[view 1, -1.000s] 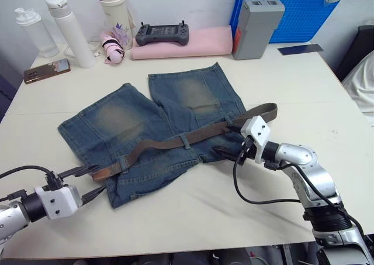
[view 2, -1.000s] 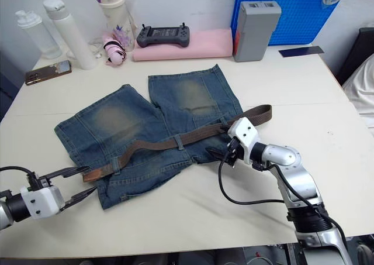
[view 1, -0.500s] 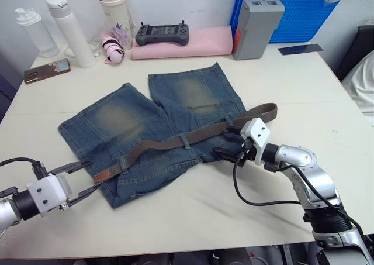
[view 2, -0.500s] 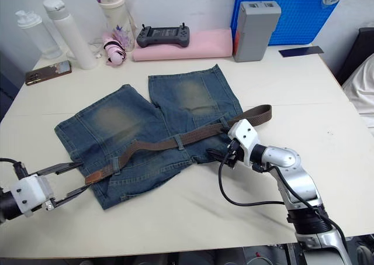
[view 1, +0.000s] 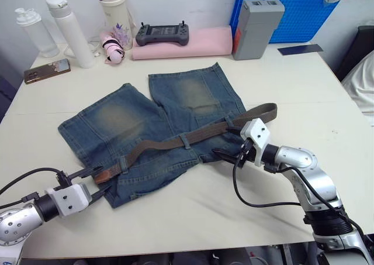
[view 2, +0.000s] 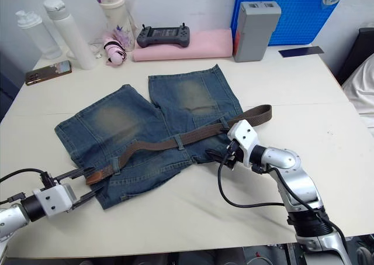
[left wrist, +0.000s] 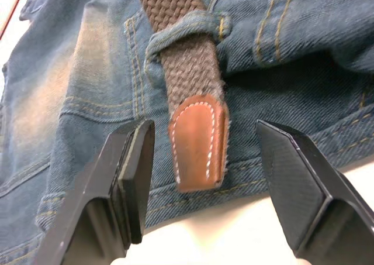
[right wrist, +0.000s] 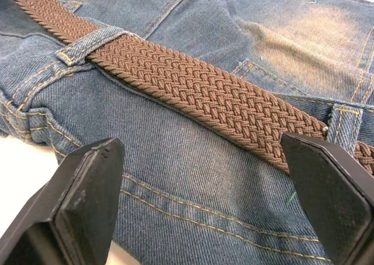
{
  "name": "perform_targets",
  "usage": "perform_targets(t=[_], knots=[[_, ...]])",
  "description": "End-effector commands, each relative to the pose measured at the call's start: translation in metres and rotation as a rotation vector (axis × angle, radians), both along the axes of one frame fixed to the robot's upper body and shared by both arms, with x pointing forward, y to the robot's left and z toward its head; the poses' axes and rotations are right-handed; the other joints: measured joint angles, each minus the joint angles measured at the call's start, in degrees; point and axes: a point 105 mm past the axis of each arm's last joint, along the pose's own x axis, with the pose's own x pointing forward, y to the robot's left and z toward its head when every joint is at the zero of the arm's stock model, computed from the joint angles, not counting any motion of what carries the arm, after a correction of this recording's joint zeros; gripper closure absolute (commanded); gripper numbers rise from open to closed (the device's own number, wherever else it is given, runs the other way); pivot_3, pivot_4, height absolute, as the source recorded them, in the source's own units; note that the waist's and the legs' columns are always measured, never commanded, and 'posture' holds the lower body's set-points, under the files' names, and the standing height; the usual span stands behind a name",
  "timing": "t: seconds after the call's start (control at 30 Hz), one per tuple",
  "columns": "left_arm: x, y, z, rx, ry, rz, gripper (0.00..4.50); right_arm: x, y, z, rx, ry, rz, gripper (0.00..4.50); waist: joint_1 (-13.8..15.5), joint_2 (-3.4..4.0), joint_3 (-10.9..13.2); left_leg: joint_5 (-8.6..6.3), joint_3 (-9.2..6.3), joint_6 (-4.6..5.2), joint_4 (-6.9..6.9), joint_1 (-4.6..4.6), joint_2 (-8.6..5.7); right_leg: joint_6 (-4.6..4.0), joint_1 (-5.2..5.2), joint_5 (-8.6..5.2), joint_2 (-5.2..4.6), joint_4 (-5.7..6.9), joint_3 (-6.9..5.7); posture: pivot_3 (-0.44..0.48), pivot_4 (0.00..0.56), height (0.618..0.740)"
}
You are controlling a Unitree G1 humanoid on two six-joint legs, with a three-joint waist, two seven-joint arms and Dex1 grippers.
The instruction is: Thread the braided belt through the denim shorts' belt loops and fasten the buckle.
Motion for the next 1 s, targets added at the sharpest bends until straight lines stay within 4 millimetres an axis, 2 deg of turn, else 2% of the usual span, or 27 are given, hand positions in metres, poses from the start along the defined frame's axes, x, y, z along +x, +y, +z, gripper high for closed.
perform_targets(t=[0.03,0.2,0.4,0.5,0.63,0.83,1.0], knots=[[-0.002,0.002,0.006,-0.009,-0.029,0.004,2.24,-0.002,0.001,0.012,0.018,-0.042,0.007,0.0,-0.01,0.0,0.0,0.0,0.0,0.0,0.0,0.0,0.01,0.0,0.0,0.0,0.0,0.0,0.0,0.0,0.15,0.739],[-0.004,0.003,0.005,-0.006,-0.029,0.005,4.45,-0.002,0.002,0.011,0.02,-0.039,0.012,0.0,0.01,0.0,0.0,0.0,0.0,0.0,0.0,0.0,0.0,0.0,0.0,0.0,0.0,0.0,0.0,0.0,0.15,0.739],[-0.006,0.014,0.009,0.042,-0.074,0.052,4.45,-0.003,0.003,0.011,0.019,-0.04,0.014,0.0,-0.02,0.0,0.0,0.0,0.0,0.0,0.0,0.0,0.01,0.0,0.0,0.0,0.0,0.0,0.0,0.0,0.15,0.739],[-0.008,0.025,0.016,0.128,-0.145,0.072,4.45,-0.003,0.002,0.012,0.019,-0.041,0.012,0.0,-0.01,0.0,0.0,0.0,-0.01,0.0,0.0,0.0,0.01,0.0,0.0,0.0,0.0,0.0,-0.01,0.0,0.15,0.739],[-0.025,0.06,0.015,0.352,-0.189,0.078,4.45,-0.002,-0.001,0.012,0.015,-0.04,0.005,0.0,-0.14,-0.01,-0.01,-0.01,0.0,-0.01,-0.02,0.0,0.01,0.0,0.0,0.0,0.02,-0.02,-0.02,0.0,0.15,0.739],[-0.057,0.103,0.007,0.497,-0.119,0.071,4.45,0.0,-0.004,0.012,0.008,-0.039,0.002,0.0,-0.27,-0.03,-0.01,-0.02,0.07,0.0,-0.15,0.05,0.03,-0.01,-0.03,-0.01,0.03,-0.06,-0.01,0.0,0.15,0.739],[-0.089,0.147,-0.001,0.59,-0.002,0.169,4.45,0.002,-0.006,0.014,0.004,-0.042,-0.003,0.0,-0.3,-0.08,-0.04,-0.04,0.13,0.03,-0.24,0.05,0.03,-0.01,-0.07,-0.01,0.02,-0.09,-0.02,0.0,0.15,0.739]])
